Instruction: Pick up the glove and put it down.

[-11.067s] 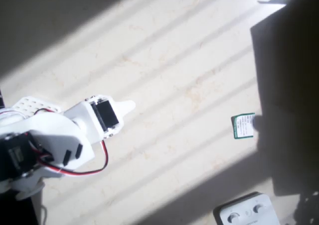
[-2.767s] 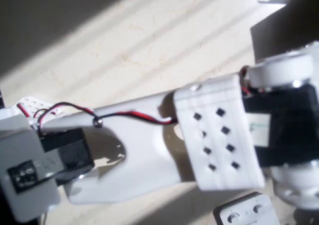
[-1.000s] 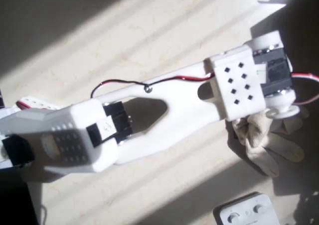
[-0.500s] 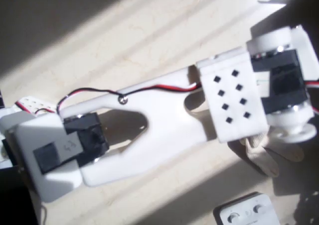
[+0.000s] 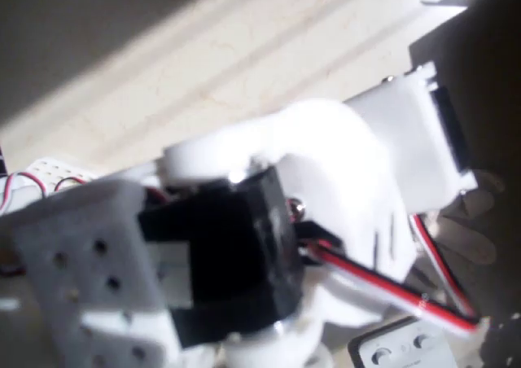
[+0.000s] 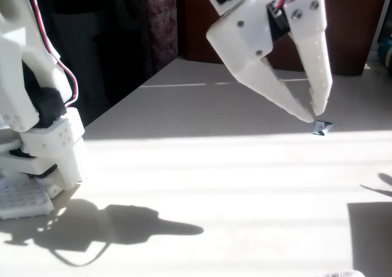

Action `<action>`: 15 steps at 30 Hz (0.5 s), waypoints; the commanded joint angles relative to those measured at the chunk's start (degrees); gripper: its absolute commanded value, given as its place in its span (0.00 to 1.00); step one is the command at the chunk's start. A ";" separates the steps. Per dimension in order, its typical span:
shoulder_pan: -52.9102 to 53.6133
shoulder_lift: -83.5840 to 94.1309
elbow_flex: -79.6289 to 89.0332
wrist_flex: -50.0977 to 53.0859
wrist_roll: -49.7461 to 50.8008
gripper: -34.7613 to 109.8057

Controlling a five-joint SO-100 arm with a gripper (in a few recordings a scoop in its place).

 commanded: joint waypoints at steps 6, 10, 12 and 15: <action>-0.44 24.17 25.22 -4.04 -0.26 0.24; -0.44 33.84 36.74 -6.59 0.26 0.24; -0.44 38.50 42.28 -8.88 0.35 0.24; -0.44 45.09 50.63 -13.36 0.44 0.24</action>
